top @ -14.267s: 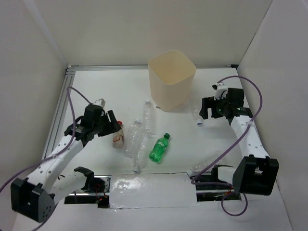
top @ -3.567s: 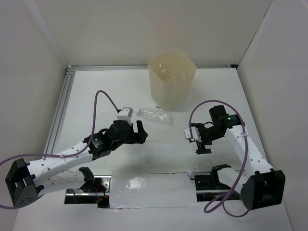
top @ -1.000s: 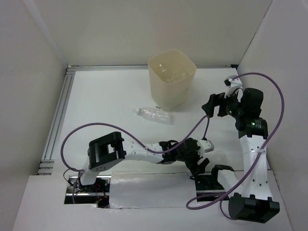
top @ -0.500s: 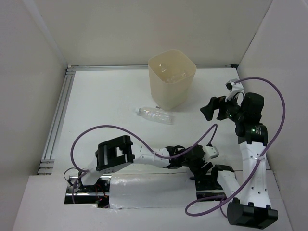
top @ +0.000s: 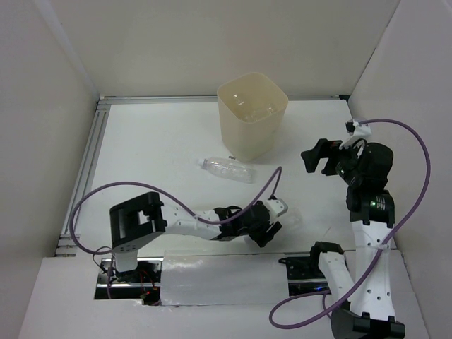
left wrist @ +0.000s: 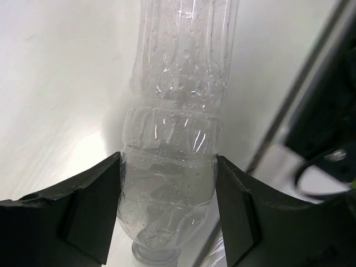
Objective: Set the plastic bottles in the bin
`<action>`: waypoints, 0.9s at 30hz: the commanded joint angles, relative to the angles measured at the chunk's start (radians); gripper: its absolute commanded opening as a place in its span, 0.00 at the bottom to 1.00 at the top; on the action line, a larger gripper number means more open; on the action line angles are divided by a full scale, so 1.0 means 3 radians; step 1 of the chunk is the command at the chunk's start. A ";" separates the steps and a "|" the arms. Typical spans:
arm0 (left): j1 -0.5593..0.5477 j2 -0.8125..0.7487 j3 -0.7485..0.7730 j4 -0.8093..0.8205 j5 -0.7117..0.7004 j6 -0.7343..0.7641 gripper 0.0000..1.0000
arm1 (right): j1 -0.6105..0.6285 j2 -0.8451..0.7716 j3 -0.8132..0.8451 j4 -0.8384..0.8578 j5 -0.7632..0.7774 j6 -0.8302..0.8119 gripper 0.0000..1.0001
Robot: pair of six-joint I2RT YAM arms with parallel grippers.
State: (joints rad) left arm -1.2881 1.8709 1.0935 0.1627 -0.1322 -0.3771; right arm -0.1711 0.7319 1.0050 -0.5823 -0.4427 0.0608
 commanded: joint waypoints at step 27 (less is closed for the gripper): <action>0.1762 -0.0439 0.2229 -0.0195 -0.0383 0.0086 0.04 | -0.0023 -0.0323 -0.0410 0.0290 0.0013 0.0007 0.98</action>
State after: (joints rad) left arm -0.7891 1.6543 1.6203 0.0319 -0.2501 -0.3172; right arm -0.1711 0.6479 0.8970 -0.5247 -0.4149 0.0898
